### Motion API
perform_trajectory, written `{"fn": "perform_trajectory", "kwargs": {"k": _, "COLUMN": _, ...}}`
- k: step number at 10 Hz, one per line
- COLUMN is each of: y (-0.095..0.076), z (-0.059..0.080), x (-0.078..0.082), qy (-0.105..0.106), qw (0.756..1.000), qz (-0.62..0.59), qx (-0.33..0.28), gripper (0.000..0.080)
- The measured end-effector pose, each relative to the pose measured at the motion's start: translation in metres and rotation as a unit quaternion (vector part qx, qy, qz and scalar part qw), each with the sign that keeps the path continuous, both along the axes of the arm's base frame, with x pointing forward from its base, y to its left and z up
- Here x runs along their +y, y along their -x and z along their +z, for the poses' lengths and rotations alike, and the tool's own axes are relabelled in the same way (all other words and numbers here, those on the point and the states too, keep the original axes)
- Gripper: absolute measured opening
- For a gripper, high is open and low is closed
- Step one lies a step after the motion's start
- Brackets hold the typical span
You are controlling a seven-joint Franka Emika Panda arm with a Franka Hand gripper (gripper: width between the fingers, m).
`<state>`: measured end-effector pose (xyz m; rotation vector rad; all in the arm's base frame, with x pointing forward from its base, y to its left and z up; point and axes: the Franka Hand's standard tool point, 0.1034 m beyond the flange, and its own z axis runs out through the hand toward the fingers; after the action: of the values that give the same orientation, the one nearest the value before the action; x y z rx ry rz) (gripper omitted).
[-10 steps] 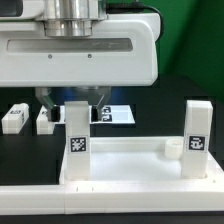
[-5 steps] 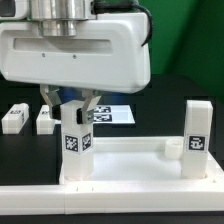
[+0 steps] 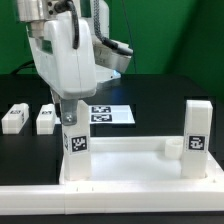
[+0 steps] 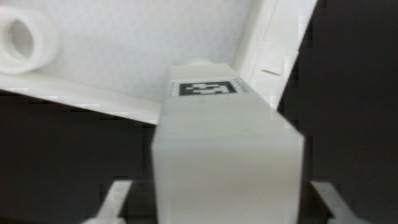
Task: Assemble desk
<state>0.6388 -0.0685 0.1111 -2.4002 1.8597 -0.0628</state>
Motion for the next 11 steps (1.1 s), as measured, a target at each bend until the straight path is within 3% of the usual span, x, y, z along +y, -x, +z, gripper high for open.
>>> {"fn": "perform_trajectory", "kwargs": {"k": 1, "y": -0.0015, "z": 0.0002, "x": 0.0033, "qy": 0.019, "qw": 1.0, "qz": 0.022, "qx": 0.005, "gripper": 0.029}}
{"fn": "perform_trajectory", "kwargs": {"k": 4, "y": 0.0008, "z": 0.0, "x": 0.003, "qy": -0.007, "qw": 0.992, "qz": -0.123, "qx": 0.014, "gripper": 0.029}}
{"fn": "perform_trajectory", "kwargs": {"k": 7, "y": 0.005, "z": -0.0012, "x": 0.0025, "qy": -0.056, "qw": 0.945, "qz": -0.323, "qx": 0.015, "gripper": 0.0291}}
{"fn": "perform_trajectory", "kwargs": {"k": 9, "y": 0.0051, "z": -0.0009, "x": 0.0026, "qy": -0.057, "qw": 0.938, "qz": -0.342, "qx": 0.017, "gripper": 0.0297}}
{"fn": "perform_trajectory", "kwargs": {"k": 10, "y": 0.0053, "z": -0.0012, "x": 0.0025, "qy": -0.057, "qw": 0.937, "qz": -0.343, "qx": 0.018, "gripper": 0.0327}}
{"fn": "perform_trajectory", "kwargs": {"k": 11, "y": 0.0054, "z": -0.0019, "x": 0.0028, "qy": -0.057, "qw": 0.939, "qz": -0.34, "qx": 0.018, "gripper": 0.0462}}
